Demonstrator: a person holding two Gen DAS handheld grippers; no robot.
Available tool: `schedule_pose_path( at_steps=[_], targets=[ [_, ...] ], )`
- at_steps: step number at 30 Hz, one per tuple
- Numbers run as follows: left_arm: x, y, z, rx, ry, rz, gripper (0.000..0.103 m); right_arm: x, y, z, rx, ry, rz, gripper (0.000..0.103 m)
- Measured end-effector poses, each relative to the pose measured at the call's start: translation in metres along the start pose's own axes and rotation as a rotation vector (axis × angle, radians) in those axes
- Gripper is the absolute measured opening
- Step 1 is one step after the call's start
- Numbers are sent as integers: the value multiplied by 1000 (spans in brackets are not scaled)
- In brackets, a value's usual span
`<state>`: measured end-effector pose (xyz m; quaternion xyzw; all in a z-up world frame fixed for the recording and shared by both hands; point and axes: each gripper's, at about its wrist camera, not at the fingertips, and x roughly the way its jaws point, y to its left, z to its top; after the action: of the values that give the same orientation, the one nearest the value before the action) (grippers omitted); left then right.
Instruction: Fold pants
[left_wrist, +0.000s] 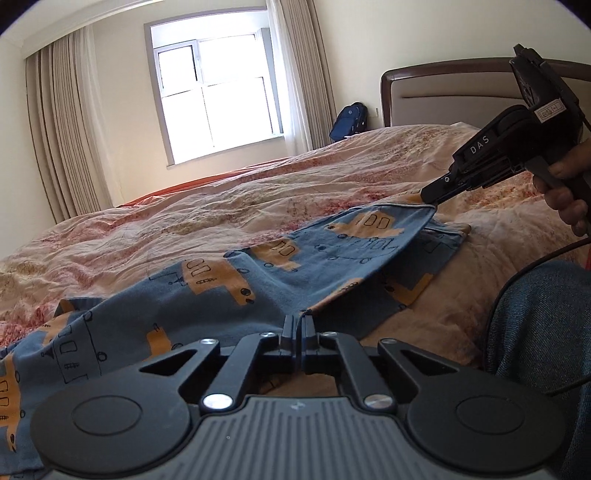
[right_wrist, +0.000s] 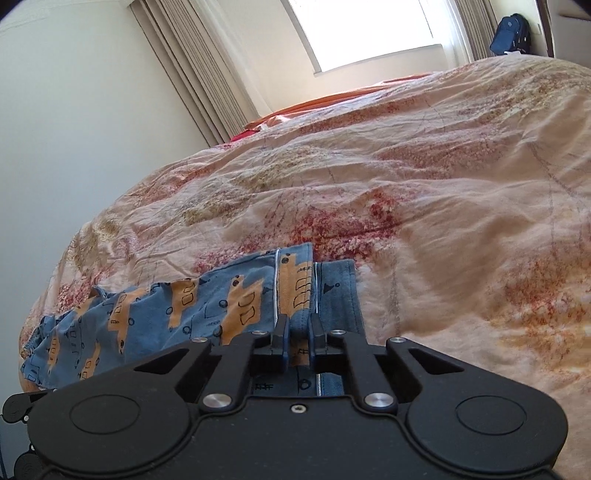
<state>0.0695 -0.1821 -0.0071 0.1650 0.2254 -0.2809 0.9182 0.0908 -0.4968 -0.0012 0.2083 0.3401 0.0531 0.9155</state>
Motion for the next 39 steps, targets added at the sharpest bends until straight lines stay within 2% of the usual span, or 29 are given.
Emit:
schedule_pose_path(
  at_steps=[5, 12, 14, 16, 18, 19, 20, 24, 26, 28, 30, 32, 36, 39],
  targets=[
    [2, -6, -2, 20, 4, -28, 0, -30, -4, -13, 2, -41, -26, 9],
    [4, -4, -9, -12, 19, -47, 2, -20, -16, -37, 25, 8, -54, 10],
    [2, 2, -9, -52, 11, -75, 6, -19, -16, -37, 24, 1, -44, 15],
    [0, 10, -8, -124, 4, -114, 17, -20, -16, -33, 20, -12, -54, 24],
    [-2, 18, -8, -210, -10, -147, 35, -19, -18, -29, 12, -18, -56, 38],
    [-4, 20, -8, -248, -17, -152, 51, -17, -20, -26, 12, -17, -51, 43],
    [-5, 24, -8, -281, -25, -150, 62, -14, -22, -23, 17, -16, -45, 51],
    [-15, 34, -9, -335, -49, -83, 79, 9, -32, -18, 58, 25, -10, 58],
    [-21, 41, -11, -357, -61, -39, 85, 24, -40, -20, 108, 56, 60, 62],
    [-26, 50, -13, -381, -64, -3, 85, 32, -44, -22, 151, 57, 94, 60],
    [-32, 60, -16, -408, -66, 38, 86, 33, -43, -21, 156, 54, 85, 36],
    [-38, 72, -20, -437, -68, 76, 86, 31, -43, -20, 186, 45, 105, 23],
    [-51, 90, -28, -476, -72, 144, 86, 19, -37, -15, 166, 6, 65, 15],
    [-64, 104, -36, -496, -86, 207, 86, 10, -31, -10, 146, -24, 58, 13]
  ],
)
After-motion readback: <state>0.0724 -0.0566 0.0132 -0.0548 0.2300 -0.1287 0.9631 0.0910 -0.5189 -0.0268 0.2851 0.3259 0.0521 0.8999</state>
